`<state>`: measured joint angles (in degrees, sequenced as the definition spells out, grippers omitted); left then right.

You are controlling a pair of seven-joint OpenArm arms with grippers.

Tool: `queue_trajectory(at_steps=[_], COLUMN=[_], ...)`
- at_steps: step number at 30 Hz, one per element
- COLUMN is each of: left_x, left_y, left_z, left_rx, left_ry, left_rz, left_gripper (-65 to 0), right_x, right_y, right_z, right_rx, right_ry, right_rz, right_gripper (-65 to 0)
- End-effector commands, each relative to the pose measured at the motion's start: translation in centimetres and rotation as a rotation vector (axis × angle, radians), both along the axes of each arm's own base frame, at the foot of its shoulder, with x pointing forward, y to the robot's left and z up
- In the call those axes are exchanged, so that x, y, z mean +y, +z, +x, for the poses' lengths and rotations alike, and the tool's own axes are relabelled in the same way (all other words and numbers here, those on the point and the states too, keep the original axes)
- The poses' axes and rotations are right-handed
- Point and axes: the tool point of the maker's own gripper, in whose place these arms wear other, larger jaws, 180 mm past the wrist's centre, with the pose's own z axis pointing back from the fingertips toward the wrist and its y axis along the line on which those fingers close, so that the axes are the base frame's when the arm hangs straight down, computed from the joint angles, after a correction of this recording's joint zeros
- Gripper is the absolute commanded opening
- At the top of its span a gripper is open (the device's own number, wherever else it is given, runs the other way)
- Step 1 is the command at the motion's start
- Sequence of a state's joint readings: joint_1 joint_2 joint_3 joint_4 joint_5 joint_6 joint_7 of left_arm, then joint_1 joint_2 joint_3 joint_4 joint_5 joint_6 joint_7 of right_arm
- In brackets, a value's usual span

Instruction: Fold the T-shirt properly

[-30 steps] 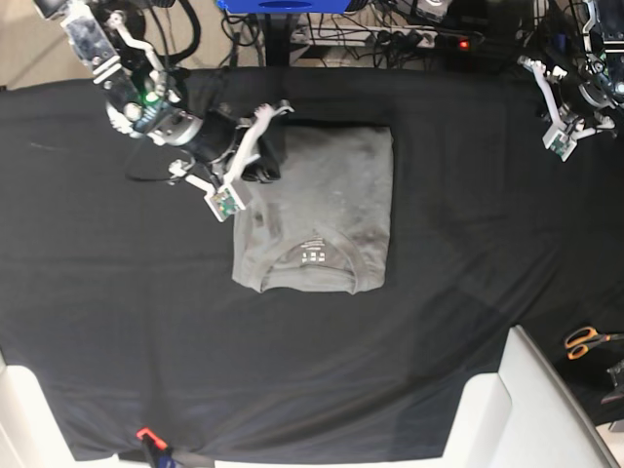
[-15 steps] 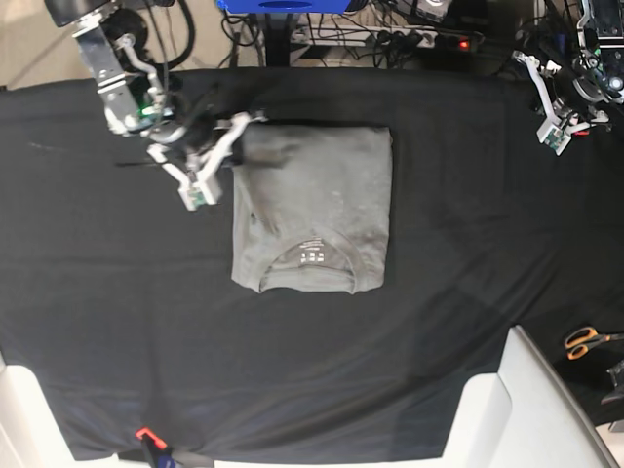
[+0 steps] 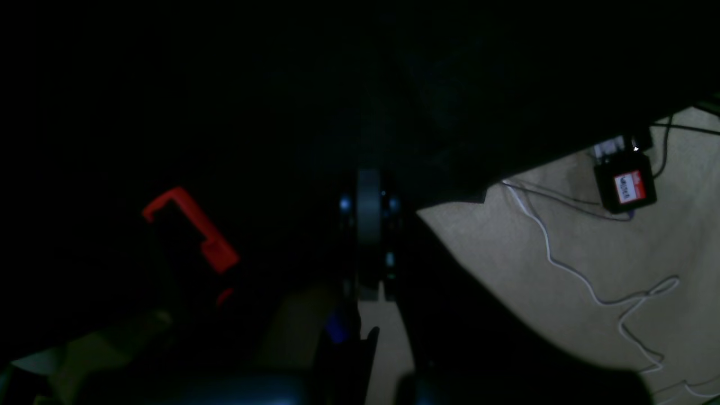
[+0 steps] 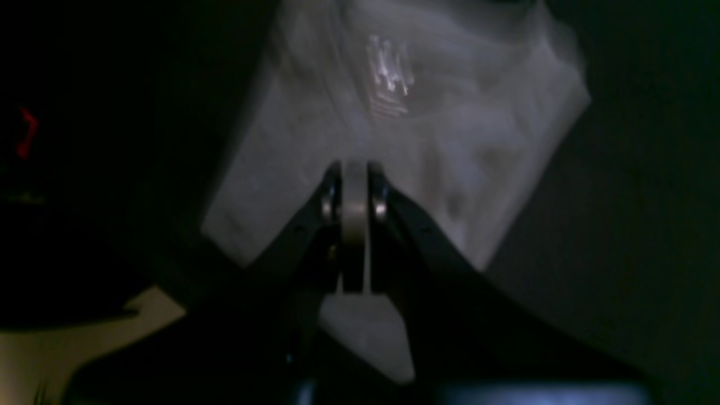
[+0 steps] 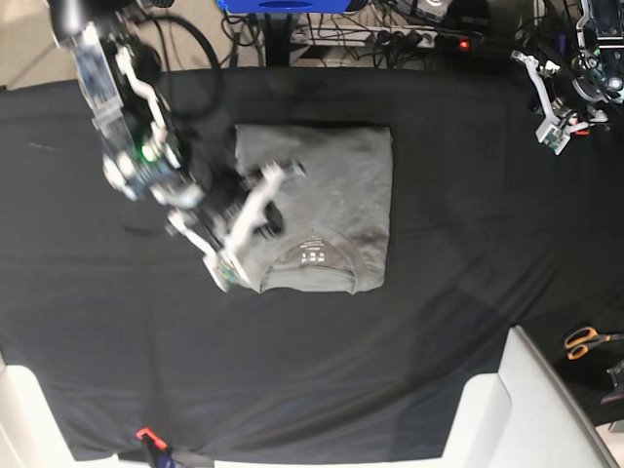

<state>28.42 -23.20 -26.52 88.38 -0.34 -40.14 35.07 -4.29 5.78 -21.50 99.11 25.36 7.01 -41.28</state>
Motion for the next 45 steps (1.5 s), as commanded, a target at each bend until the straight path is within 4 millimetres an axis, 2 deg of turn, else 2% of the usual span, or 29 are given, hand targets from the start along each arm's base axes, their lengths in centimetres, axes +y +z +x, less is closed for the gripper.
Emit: queue_trajectory(at_steps=[1, 4, 9, 15, 18, 22, 26, 28, 32, 34, 39, 42, 45], left_x=[0.6, 0.6, 0.8, 0.9, 0.9, 0.8, 0.7, 0.7, 0.6, 0.6, 0.5, 0.5, 0.5], left_y=[0.8, 0.8, 0.8, 0.8, 0.8, 0.8, 0.8, 0.8, 0.8, 0.8, 0.7, 0.8, 0.8], left_z=[0.5, 0.5, 0.4, 0.4, 0.4, 0.4, 0.6, 0.7, 0.7, 0.7, 0.6, 0.7, 0.7], left_rx=[-0.021, -0.022, -0.02, -0.022, -0.022, -0.02, -0.021, -0.024, -0.024, -0.024, -0.022, -0.024, -0.025], left_ry=[-0.009, -0.01, -0.004, -0.002, -0.002, -0.006, -0.01, -0.009, -0.008, -0.007, -0.008, -0.008, -0.008], left_rz=[0.017, 0.017, 0.019, 0.02, 0.02, 0.019, 0.019, 0.018, 0.017, 0.015, 0.014, 0.014, 0.014], left_gripper=[-65.0, -65.0, -65.0, -65.0, -65.0, -65.0, -65.0, -65.0, -65.0, -65.0, -65.0, -65.0, -65.0], right_x=[0.4, 1.0, 0.7, -1.4, -3.4, -4.9, -3.9, -3.2, -1.5, -0.9, 0.7, 0.9, 0.2], right_y=[0.3, -0.8, -3.4, -7.2, -9.1, -9.9, -8.5, -7.5, -2.3, -1.4, -3.1, -5.7, -8.4], right_z=[0.8, 2.0, 3.0, 4.5, 5.0, 5.2, 5.4, 4.8, 3.9, 2.3, -1.3, -2.7, -3.2], right_rx=[-0.007, 0.025, 0.072, 0.113, 0.122, 0.119, 0.081, 0.054, -0.073, -0.054, 0.064, 0.147, 0.182], right_ry=[0.004, -0.003, -0.032, -0.094, -0.13, -0.148, -0.132, -0.124, -0.1, -0.072, -0.043, -0.051, -0.083], right_rz=[0.01, 0.009, -0.005, -0.039, -0.071, -0.093, -0.071, -0.048, 0.031, 0.033, 0.045, 0.035, 0.023], right_gripper=[-64.7, -64.7, -64.7, -64.7, -64.8, -64.8, -64.8, -64.8, -64.8, -64.8, -64.8, -64.8, -64.8])
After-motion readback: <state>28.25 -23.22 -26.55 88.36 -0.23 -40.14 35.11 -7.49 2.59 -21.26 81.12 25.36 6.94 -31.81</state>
